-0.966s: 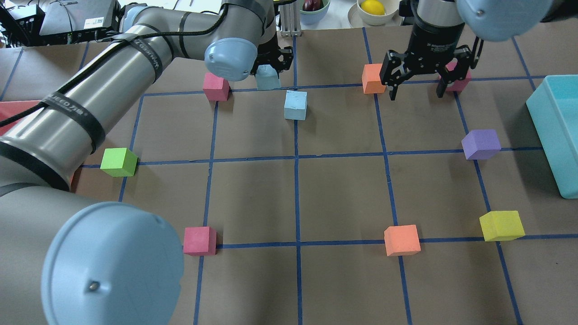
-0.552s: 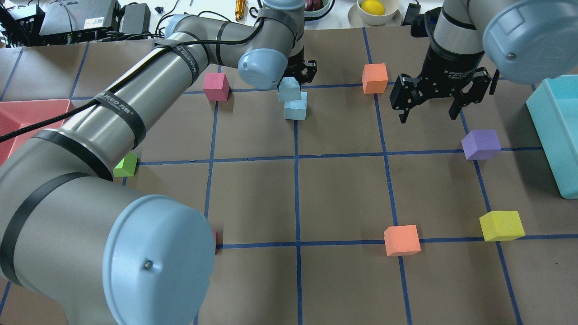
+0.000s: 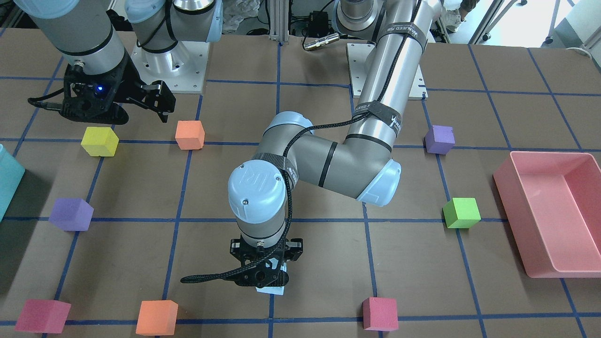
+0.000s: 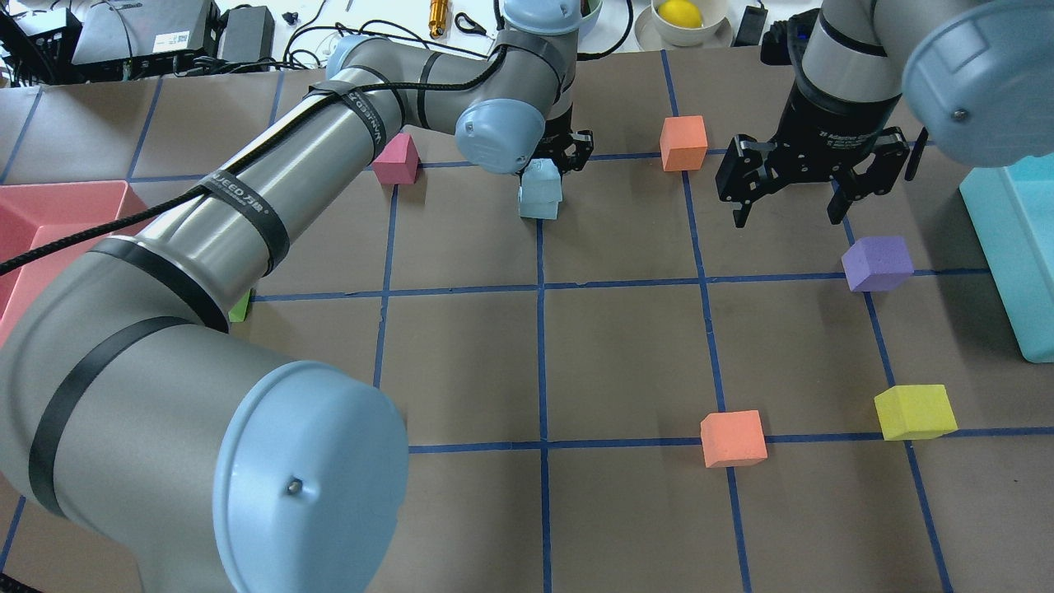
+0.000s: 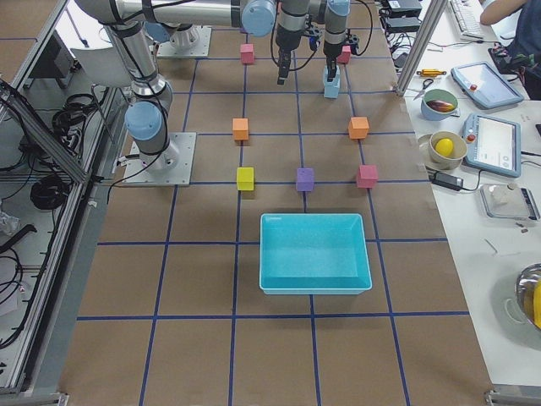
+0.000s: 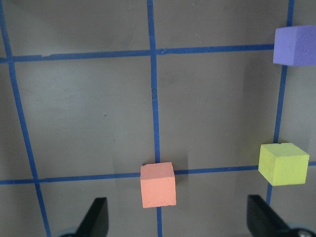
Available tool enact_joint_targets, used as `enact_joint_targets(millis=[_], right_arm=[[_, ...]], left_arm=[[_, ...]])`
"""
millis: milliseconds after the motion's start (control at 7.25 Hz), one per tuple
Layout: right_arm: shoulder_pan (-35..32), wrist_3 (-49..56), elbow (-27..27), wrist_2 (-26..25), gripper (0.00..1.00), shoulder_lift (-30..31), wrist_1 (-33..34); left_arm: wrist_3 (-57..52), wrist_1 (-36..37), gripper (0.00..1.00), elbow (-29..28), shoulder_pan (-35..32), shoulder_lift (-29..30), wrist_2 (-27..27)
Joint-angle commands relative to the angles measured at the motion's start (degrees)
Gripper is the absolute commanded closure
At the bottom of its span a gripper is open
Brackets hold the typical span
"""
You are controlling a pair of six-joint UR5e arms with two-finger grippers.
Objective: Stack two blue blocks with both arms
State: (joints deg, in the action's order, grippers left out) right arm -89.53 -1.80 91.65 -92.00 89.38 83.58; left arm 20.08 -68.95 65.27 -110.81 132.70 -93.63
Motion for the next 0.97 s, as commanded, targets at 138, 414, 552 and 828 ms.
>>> enact_joint_targets(millis=[138,414,552,828], right_arm=[[0.1,0.2,0.2,-0.2,0.0,0.3,1.4],[0.1,0.2,0.2,-0.1,0.0,0.4,1.8],[0.1,-0.1,0.2,-0.2,0.0,0.4,1.9],[0.1,0.0,0.2,-0.2,0.0,0.7,1.8]], left_arm=[[-1.5,0.1,1.0,-0.4,0.2,-0.2,-0.5],[-1.5,0.9,1.0,-0.4,0.2,0.3,-0.9],[-1.5,1.9,1.0,-0.4,0.2,0.5,-0.9],[-1.5,2.9,1.0,-0.4,0.2,1.4,-1.2]])
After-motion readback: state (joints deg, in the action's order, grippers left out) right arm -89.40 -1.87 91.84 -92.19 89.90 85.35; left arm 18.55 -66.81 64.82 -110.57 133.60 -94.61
